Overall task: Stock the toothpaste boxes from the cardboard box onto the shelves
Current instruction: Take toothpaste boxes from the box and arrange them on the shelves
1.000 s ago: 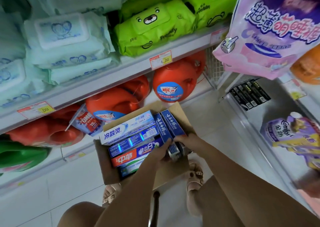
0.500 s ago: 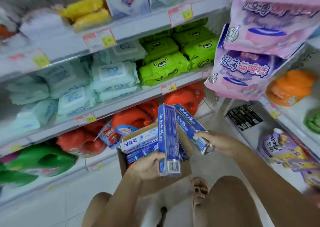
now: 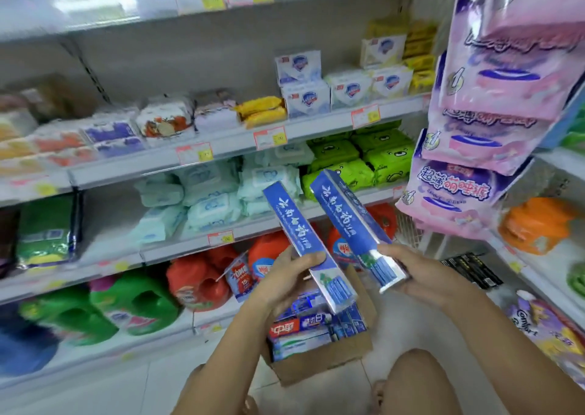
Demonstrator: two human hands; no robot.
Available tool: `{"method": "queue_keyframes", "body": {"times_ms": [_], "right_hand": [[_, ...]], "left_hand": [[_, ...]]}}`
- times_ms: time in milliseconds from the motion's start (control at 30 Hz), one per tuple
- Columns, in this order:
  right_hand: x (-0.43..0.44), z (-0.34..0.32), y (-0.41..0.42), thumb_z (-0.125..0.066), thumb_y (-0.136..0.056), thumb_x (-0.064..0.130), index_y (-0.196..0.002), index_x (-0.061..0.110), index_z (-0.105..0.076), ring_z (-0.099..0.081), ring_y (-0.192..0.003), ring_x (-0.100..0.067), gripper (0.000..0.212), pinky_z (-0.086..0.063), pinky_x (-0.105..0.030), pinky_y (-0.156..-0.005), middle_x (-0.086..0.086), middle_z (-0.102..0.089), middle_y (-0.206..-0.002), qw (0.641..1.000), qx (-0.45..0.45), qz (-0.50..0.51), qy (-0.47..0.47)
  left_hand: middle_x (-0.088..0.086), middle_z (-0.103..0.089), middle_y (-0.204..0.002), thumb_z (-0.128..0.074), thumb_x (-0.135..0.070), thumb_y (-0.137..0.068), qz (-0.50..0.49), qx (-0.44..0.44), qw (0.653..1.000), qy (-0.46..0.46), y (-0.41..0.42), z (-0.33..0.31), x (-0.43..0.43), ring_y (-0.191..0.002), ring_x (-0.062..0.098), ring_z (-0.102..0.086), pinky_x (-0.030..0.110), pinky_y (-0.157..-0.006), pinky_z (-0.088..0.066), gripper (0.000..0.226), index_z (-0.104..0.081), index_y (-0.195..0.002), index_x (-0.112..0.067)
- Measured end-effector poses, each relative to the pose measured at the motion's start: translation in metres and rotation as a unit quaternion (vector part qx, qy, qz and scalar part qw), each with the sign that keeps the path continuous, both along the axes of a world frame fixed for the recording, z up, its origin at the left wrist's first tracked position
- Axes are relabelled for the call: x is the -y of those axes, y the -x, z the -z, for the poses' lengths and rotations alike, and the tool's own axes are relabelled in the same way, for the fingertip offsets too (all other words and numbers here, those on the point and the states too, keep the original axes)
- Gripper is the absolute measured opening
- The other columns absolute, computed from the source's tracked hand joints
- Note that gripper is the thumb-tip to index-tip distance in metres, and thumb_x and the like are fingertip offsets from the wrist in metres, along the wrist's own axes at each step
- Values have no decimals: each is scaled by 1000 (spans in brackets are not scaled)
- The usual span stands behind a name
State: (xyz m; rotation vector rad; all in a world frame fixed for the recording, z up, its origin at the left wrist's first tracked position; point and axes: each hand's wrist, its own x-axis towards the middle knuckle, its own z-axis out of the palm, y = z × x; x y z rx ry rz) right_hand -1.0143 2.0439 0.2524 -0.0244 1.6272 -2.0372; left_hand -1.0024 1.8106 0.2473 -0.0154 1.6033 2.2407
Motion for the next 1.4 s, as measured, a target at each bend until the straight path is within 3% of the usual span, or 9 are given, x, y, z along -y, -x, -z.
{"method": "queue_keyframes", "body": {"times_ms": [67,233,367,500,667,900,1033,1233,1400], "right_hand": [[13,-14,-6,-61,-73,26,-101,11,-66,-69,-67,-19,32,-56,-28,-59,-12,-72,-84,1000,-17,-4,-1],[39,-34,-17,-57,-91,18,-115,13,-60,-71,-73,-19,25,-58,-30,-58,-9,-74,-91,999,-40,-21,-26],[53,-53,-21,-56,-93,22,-121,21,-58,-70,-92,-17,28,-55,-32,-70,-2,-72,-107,987,-113,-86,-73],[54,-66,-19,-62,-87,28,-123,18,-57,-67,-97,-33,38,-49,-49,-83,-13,-70,-111,980,-125,-122,-94],[64,-85,-13,-64,-84,22,-122,16,-59,-65,-108,-22,38,-46,-41,-98,-4,-69,-116,968,-167,-135,-133],[87,-115,-4,-60,-89,10,-110,21,-59,-68,-88,-13,24,-51,-26,-75,-3,-69,-105,953,-191,-133,-192],[103,-121,-5,-59,-91,24,-122,22,-51,-68,-96,-29,33,-52,-39,-80,-15,-67,-113,963,-154,-162,-148],[128,-119,-14,-65,-82,22,-117,29,-54,-64,-101,-35,37,-51,-42,-79,-15,-67,-116,981,-100,-166,-20],[138,-124,-24,-65,-87,15,-120,27,-50,-69,-93,-28,38,-54,-34,-75,-11,-72,-105,978,-161,-123,-57]], "left_hand": [[-3,-72,-90,-70,-25,-83,-64,-17,997,39,-4,-8,-1,-80,13,-70,33,-73,-56,33,-54,-110,-13],[3,-68,-118,-58,-76,-70,-187,-31,980,63,-19,-29,-12,-106,25,-66,49,-94,-51,80,-54,-128,-21],[10,-72,-89,-49,-50,-92,-225,11,974,36,-29,-49,-16,-72,20,-71,32,-65,-56,56,-60,-114,-1],[15,-73,-96,-64,-32,-85,-234,42,970,-57,-33,-67,-10,-84,28,-70,48,-87,-54,40,-63,-106,2],[15,-72,-94,-63,-16,-86,-208,61,959,-185,-35,-79,3,-85,27,-68,45,-81,-53,19,-62,-99,-3],[19,-69,-101,-66,-14,-74,-231,31,935,-266,-33,-86,18,-89,29,-68,48,-89,-52,38,-57,-109,-3],[20,-69,-104,-68,-25,-67,-224,4,928,-297,-34,-88,32,-87,30,-70,46,-77,-58,54,-55,-115,-4],[12,-69,-112,-44,-63,-71,-244,-42,949,-193,-30,-89,54,-94,24,-69,41,-85,-54,70,-58,-119,-14],[14,-69,-113,-44,-55,-87,-274,-43,956,-93,-30,-84,69,-104,32,-66,52,-95,-49,56,-57,-120,-11]]}}
